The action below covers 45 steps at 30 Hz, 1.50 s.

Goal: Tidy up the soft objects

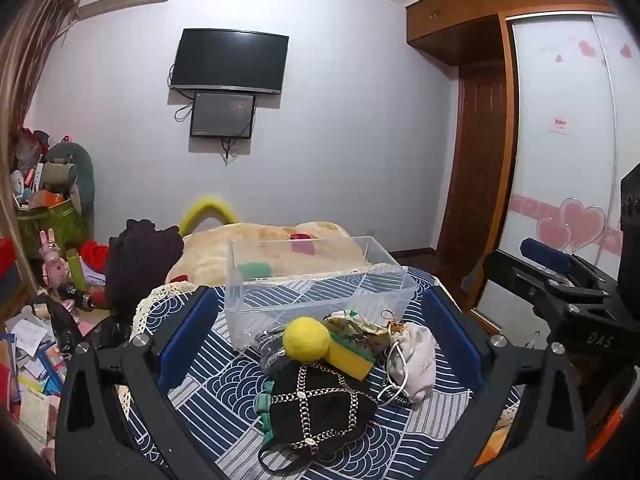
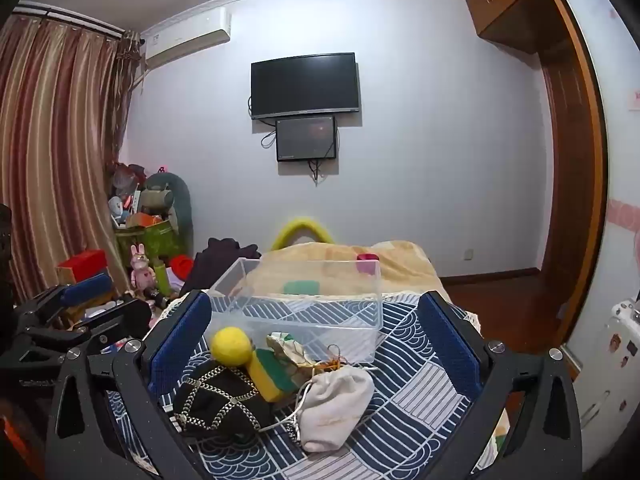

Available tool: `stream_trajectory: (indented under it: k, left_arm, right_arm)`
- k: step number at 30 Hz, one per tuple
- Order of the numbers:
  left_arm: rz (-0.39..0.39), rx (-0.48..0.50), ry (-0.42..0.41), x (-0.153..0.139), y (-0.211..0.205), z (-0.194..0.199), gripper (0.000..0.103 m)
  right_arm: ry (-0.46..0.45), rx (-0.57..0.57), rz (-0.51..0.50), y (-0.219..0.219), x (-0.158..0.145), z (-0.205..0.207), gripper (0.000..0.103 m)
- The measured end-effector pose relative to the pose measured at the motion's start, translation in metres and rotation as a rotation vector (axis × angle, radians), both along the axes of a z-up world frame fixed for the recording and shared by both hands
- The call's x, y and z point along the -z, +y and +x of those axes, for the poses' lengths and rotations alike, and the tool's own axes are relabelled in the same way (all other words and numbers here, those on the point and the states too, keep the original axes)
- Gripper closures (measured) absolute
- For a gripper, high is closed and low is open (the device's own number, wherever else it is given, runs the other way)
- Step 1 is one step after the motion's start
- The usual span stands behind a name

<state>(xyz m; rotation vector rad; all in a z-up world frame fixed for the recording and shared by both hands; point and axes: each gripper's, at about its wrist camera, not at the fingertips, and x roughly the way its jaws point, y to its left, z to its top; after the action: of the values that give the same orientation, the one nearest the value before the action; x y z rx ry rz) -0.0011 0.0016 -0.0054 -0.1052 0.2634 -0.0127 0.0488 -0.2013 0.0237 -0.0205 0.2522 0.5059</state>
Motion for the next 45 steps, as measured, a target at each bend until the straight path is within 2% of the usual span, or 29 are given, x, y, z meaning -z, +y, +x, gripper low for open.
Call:
stream_trajectory:
  k: [13, 45]
  left_arm:
    - [-0.003, -0.003, -0.010, -0.008, 0.002, -0.002, 0.000]
    - [0.002, 0.007, -0.001, -0.006, 0.000, -0.002, 0.000]
  right_arm:
    - [-0.004, 0.000, 0.004, 0.001, -0.001, -0.002, 0.000]
    - [-0.005, -0.008, -0.002, 0.005, -0.006, -0.011, 0.000]
